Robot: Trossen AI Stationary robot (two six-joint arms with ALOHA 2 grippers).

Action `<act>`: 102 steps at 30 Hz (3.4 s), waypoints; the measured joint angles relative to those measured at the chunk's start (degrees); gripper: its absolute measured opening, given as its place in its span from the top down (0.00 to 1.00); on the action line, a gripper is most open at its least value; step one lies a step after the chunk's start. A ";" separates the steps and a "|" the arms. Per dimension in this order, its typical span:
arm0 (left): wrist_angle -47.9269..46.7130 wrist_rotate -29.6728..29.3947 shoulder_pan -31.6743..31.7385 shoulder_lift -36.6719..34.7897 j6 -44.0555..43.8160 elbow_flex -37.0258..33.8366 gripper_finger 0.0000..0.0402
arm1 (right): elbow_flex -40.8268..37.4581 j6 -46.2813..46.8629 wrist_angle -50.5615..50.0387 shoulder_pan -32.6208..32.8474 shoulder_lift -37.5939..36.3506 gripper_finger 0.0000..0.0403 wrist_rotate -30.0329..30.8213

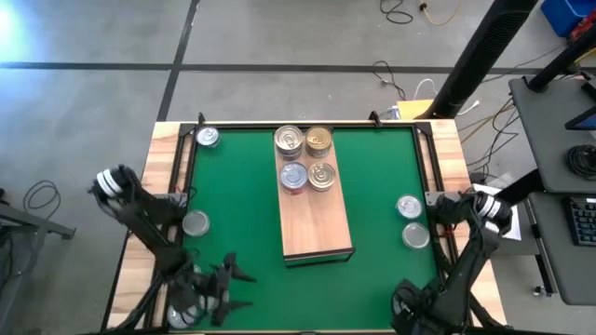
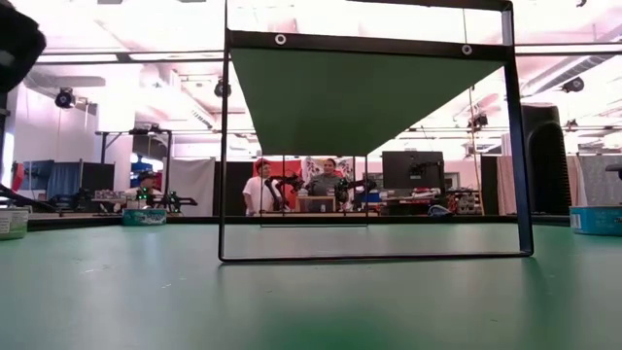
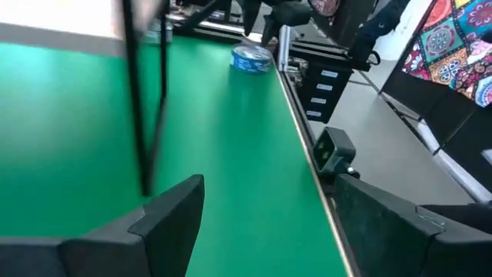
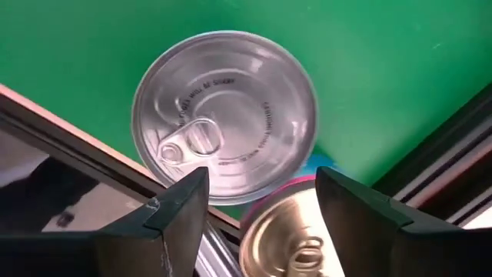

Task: Stack canned seafood by type on shelf
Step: Move the shelf to the top of the table, then stack the blue pink tuna can on top of the other blue pink tuna can on the shelf

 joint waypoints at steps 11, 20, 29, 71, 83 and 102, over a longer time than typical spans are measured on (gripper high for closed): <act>2.40 -12.31 3.74 19.56 -2.56 13.00 0.30 | 11.50 -3.83 0.60 0.88 6.93 0.38 6.70; 4.07 -15.16 11.84 25.53 -9.97 13.23 0.27 | 14.58 -4.00 -0.26 1.73 9.78 0.39 9.17; 4.49 -14.58 17.10 23.68 -10.57 8.87 0.27 | 14.52 -5.95 -2.18 1.73 9.10 0.39 9.13; 4.33 0.97 34.91 18.81 -3.80 1.91 0.27 | 14.48 -18.36 -6.49 -4.41 8.93 0.41 12.09; -5.32 0.97 27.22 15.80 0.25 1.89 0.27 | 14.46 -19.81 -6.80 -4.98 8.93 0.33 12.05; -26.68 21.24 17.72 0.10 -7.29 1.58 0.12 | 14.46 -30.80 -7.54 -11.38 8.23 0.34 11.84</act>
